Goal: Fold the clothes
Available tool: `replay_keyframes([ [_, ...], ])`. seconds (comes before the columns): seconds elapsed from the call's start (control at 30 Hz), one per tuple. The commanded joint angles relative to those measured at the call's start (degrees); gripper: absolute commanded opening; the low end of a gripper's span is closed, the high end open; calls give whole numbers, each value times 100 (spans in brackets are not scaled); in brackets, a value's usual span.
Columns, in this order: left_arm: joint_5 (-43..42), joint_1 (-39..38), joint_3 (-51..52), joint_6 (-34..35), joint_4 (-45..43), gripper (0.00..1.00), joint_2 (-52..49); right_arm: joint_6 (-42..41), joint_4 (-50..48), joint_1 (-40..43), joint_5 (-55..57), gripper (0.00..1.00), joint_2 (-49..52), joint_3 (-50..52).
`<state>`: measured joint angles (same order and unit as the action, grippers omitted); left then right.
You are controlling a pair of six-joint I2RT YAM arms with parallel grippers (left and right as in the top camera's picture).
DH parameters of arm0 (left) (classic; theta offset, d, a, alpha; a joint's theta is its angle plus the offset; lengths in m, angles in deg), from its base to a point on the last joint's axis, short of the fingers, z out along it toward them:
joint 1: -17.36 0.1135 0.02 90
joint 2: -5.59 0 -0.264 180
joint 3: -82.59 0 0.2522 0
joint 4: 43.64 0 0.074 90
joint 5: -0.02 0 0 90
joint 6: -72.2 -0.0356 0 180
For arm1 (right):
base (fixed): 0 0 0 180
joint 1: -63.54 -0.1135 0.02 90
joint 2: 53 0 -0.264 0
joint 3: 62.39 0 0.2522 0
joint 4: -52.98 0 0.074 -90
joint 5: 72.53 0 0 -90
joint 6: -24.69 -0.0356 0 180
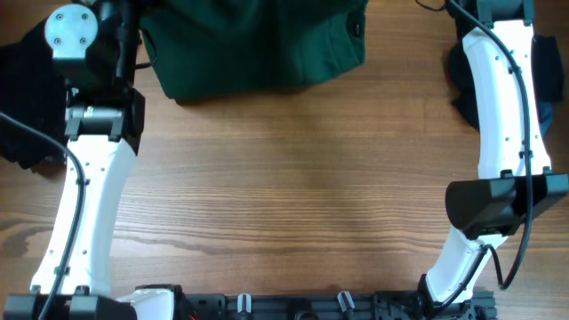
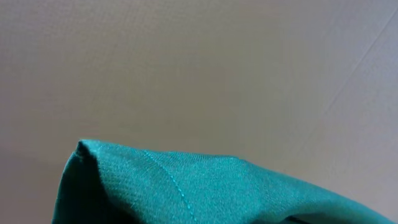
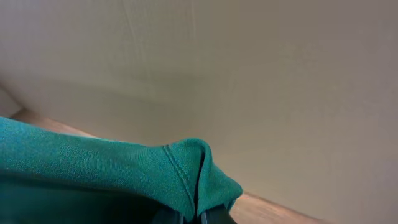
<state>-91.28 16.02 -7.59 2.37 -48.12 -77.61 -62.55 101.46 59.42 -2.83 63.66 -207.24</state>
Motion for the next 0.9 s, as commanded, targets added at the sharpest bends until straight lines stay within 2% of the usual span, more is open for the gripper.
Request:
replay_keyframes([
  [0.0,1165,437,-203,-44,-420,4,-157,24,153,752,1283,4,-22,-66],
  [0.07,1163,437,-205,-44,-575,4,-170,26,199,813,1281,4,-33,-66],
  [0.13,1014,435,-284,-44,-365,4,-166,24,363,850,1241,4,-70,-66],
  [0.37,365,435,-413,-22,2039,4,118,2,1921,857,203,4,-201,-66],
  [0.47,238,435,-413,-26,3034,4,472,17,2771,859,-81,4,-245,-66],
  [0.57,238,435,-413,-35,3797,4,817,168,3191,859,-358,4,-304,-66],
  [0.7,238,435,-413,-52,3901,4,1172,330,3268,859,-566,4,-570,-66],
  [0.87,216,411,-431,-48,3934,4,1733,358,3464,859,-382,4,-1429,-66],
])
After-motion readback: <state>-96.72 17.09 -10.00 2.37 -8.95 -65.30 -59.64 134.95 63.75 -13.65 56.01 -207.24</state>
